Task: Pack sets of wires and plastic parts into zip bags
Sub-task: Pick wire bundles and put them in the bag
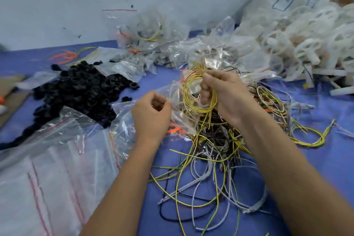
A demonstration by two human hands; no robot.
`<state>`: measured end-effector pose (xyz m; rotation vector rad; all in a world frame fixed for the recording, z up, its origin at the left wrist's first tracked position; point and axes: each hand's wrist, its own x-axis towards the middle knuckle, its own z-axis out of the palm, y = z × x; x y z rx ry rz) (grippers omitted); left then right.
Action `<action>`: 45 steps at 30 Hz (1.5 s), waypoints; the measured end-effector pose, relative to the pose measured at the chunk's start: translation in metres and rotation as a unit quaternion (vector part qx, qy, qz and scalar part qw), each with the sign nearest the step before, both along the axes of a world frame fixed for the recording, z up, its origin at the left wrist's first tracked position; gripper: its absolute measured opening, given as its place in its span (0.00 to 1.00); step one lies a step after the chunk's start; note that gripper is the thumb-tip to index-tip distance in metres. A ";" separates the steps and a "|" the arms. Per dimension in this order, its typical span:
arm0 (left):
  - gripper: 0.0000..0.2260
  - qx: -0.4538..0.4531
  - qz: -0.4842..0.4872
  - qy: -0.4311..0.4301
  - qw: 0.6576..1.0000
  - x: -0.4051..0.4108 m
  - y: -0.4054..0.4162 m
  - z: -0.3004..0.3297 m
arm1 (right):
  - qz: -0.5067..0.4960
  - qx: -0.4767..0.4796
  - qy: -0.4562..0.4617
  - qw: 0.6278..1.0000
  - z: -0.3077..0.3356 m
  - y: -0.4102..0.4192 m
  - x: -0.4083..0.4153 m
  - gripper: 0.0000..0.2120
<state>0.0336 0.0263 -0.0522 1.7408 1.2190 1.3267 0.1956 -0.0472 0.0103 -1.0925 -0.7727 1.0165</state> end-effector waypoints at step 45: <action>0.06 0.183 -0.092 -0.081 0.975 0.022 -0.032 0.024 | -0.058 0.017 -0.573 0.817 -0.028 -0.005 -0.026 0.11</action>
